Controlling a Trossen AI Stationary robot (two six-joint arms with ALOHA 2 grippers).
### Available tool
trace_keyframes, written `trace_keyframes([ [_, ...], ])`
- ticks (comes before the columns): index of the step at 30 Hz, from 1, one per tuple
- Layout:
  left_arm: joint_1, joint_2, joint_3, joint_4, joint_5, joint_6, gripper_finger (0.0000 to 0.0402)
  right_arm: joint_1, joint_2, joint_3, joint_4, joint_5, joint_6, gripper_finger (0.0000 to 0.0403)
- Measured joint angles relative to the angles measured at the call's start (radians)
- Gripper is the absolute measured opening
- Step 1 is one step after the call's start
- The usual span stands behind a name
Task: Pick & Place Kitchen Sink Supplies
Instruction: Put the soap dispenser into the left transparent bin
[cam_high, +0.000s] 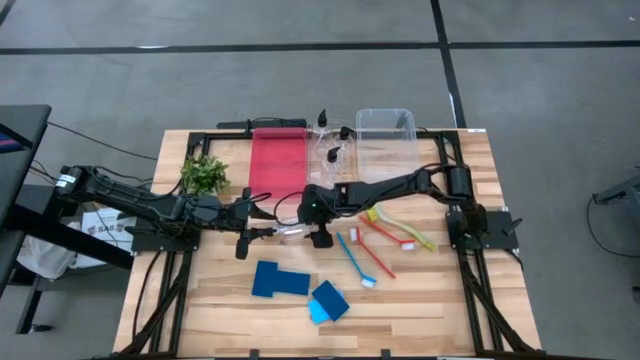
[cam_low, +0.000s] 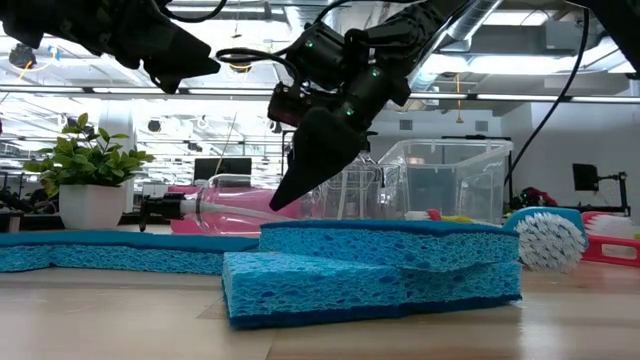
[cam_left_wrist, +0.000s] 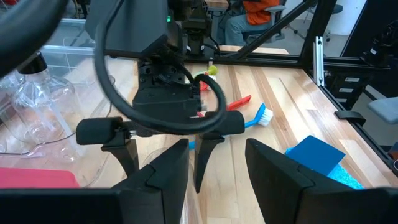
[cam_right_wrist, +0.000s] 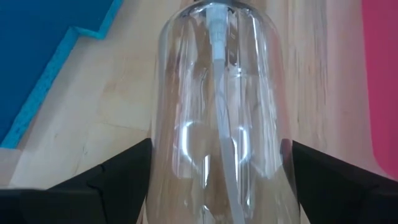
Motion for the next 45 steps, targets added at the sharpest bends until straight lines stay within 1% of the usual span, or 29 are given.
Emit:
trace_keyframes([
  [7,0.0,0.0,0.0,0.0,0.001,0.0,0.0161,0.003,-0.027,-0.008,-0.015,0.007,-0.003,0.0327],
  [14,0.0,0.0,0.0,0.0,0.0,0.0,0.0161,0.004,-0.123,-0.014,-0.073,0.007,-0.003,0.0322],
  [17,0.0,0.0,0.0,0.0,0.0,0.0,0.0161,0.004,-0.173,-0.021,-0.157,0.011,-0.004,0.0322],
  [23,0.0,0.0,0.0,0.0,0.0,0.0,0.0161,0.005,-0.258,-0.018,-0.256,0.016,-0.019,0.0322],
  [33,0.0,0.0,0.0,0.0,-0.008,0.012,0.0161,0.006,-0.352,-0.016,-0.44,0.014,-0.019,0.0322],
  [37,0.0,0.0,0.0,0.0,-0.088,0.039,0.0161,0.014,-0.397,-0.016,-0.507,0.013,-0.019,0.0322],
  [41,0.0,0.0,0.0,0.0,-0.187,0.041,0.0161,0.024,-0.437,-0.016,-0.521,0.009,-0.019,0.0322],
  [45,0.0,0.0,0.0,0.001,-0.32,0.035,0.0161,0.026,-0.483,-0.015,-0.521,0.006,-0.02,0.0322],
])
